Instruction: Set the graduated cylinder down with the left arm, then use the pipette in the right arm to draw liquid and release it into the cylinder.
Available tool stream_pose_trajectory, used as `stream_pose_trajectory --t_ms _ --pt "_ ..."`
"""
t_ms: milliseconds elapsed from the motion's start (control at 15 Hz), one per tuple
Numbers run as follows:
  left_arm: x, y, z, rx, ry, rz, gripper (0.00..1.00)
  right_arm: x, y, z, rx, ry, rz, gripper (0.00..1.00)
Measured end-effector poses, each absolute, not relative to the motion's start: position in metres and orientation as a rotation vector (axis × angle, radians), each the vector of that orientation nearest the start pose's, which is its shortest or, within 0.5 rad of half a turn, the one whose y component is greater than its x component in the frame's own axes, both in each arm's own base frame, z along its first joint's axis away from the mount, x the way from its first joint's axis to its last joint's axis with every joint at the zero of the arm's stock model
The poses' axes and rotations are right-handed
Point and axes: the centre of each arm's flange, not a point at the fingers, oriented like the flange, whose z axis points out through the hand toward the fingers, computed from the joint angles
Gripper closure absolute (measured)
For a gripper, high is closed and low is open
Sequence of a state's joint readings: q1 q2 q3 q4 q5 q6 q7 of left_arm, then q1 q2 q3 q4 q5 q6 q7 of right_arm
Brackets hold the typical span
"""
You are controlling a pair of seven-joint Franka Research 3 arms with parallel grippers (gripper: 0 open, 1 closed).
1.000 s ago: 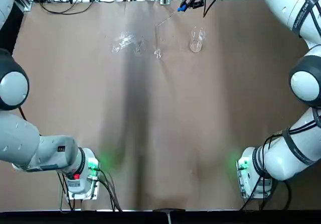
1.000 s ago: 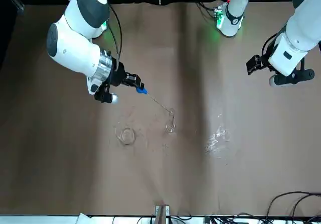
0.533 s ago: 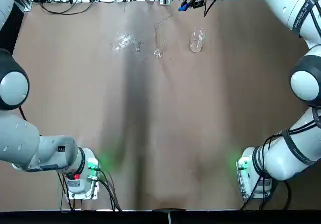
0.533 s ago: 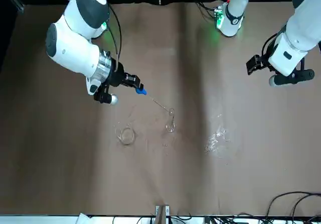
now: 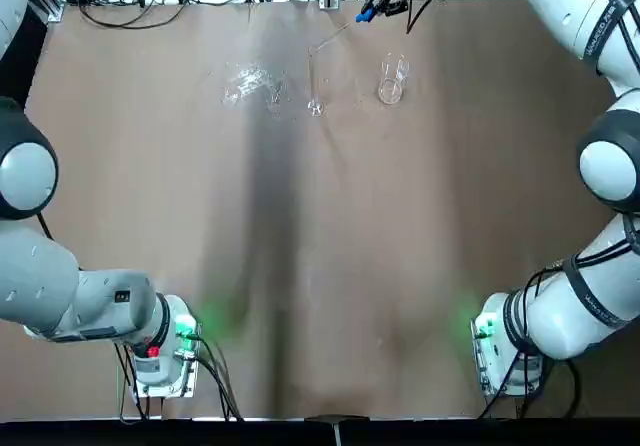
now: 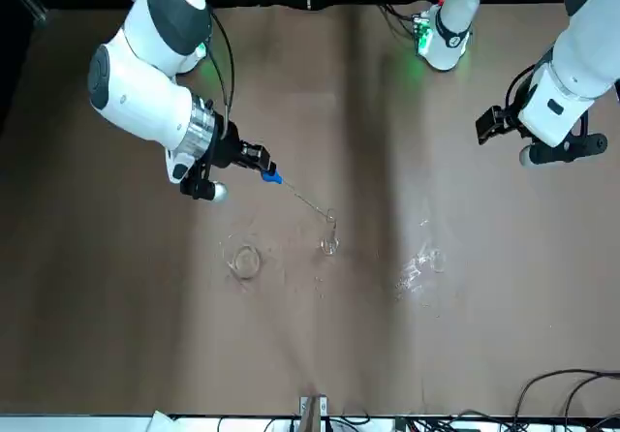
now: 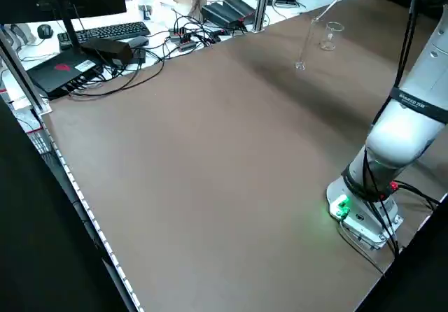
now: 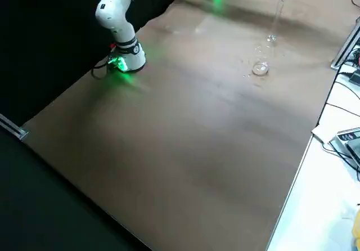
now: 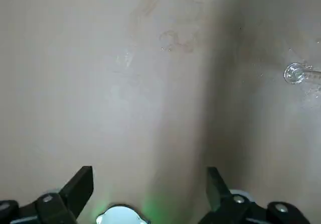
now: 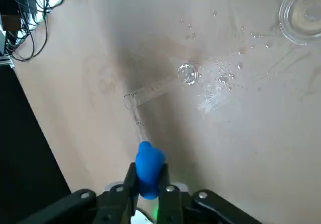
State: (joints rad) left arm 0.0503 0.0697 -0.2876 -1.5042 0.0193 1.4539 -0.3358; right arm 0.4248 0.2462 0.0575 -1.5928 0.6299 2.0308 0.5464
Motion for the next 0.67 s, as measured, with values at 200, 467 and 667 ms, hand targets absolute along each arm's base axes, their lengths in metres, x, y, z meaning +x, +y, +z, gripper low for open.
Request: stream_pose_trajectory --t_ms 200,467,667 --pt "0.5485 -0.1244 0.6086 -3.1 -0.154 0.175 0.0 0.5699 0.3319 0.5201 -2.493 0.376 0.176 0.81" --pt "0.5485 -0.1244 0.6086 -3.1 -0.154 0.175 0.0 0.5699 0.3318 0.5201 -2.494 0.376 0.176 0.83" --pt "0.5485 -0.1243 0.6086 -3.1 -0.154 0.175 0.0 0.5699 0.3318 0.5201 -2.494 0.376 0.176 0.84"
